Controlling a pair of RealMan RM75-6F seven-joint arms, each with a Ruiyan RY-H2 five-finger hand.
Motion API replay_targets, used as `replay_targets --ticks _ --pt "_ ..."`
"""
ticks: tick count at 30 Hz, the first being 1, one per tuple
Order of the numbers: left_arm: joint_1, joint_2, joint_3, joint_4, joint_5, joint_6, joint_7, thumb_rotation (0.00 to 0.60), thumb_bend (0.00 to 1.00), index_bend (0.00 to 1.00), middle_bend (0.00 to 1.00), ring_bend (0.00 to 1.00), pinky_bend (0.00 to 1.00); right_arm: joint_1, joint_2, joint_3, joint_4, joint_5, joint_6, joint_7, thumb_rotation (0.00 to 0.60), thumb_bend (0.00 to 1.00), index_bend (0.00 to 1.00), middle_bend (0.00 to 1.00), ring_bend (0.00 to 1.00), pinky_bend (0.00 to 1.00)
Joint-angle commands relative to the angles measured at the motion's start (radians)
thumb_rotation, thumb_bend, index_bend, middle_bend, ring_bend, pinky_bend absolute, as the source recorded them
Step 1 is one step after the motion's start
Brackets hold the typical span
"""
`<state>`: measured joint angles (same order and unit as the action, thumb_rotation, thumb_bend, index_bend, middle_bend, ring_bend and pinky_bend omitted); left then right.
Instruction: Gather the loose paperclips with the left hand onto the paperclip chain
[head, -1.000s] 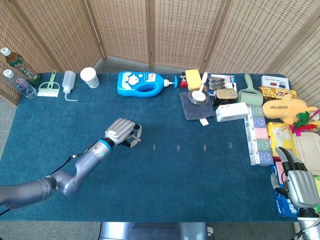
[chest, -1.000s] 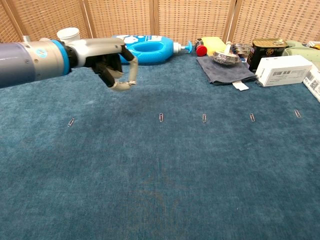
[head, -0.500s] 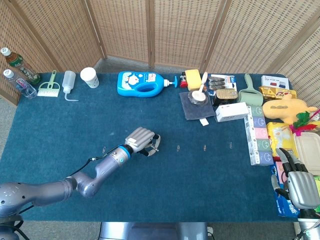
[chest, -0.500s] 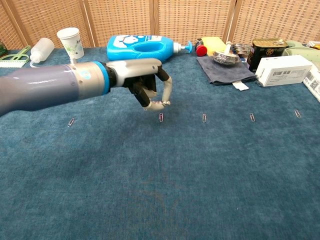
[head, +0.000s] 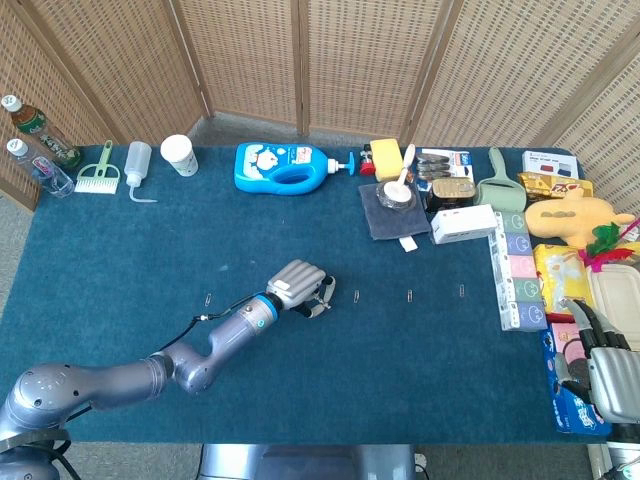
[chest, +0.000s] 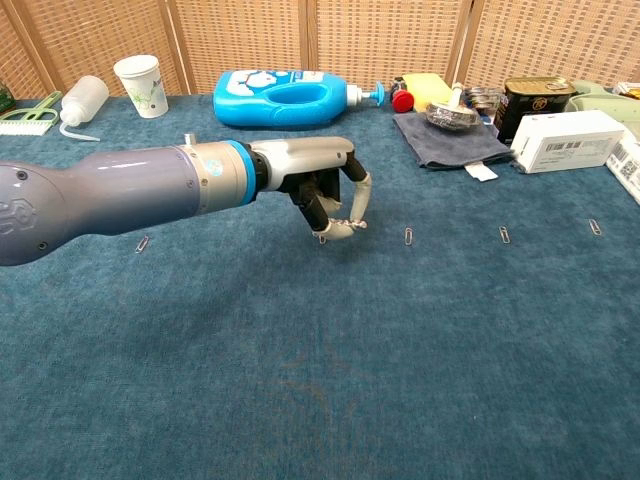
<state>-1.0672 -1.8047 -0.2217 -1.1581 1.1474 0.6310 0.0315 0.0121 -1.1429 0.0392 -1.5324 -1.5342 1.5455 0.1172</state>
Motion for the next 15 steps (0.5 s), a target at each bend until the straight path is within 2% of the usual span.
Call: replay_targets --ticks 1,8,15 --pt "-0.004 -0.005 0.004 0.005 -0.004 -0.006 0.010 0.600 0.39 0.67 1.00 1.00 1.00 -0.003 0.002 0.002 0.005 0.003 0.004 0.007 0.600 0.51 0.00 0.12 0.10 0.22" --pt "-0.003 -0.003 0.002 0.002 -0.013 0.004 0.025 0.600 0.39 0.67 1.00 1.00 1.00 -0.004 0.000 0.001 0.014 0.000 0.004 0.018 0.600 0.51 0.00 0.12 0.10 0.22" --pt "0.008 0.037 -0.004 -0.030 -0.019 0.020 0.029 0.600 0.39 0.67 1.00 1.00 1.00 -0.007 0.002 0.001 0.011 -0.004 0.009 0.018 0.600 0.51 0.00 0.12 0.10 0.22"
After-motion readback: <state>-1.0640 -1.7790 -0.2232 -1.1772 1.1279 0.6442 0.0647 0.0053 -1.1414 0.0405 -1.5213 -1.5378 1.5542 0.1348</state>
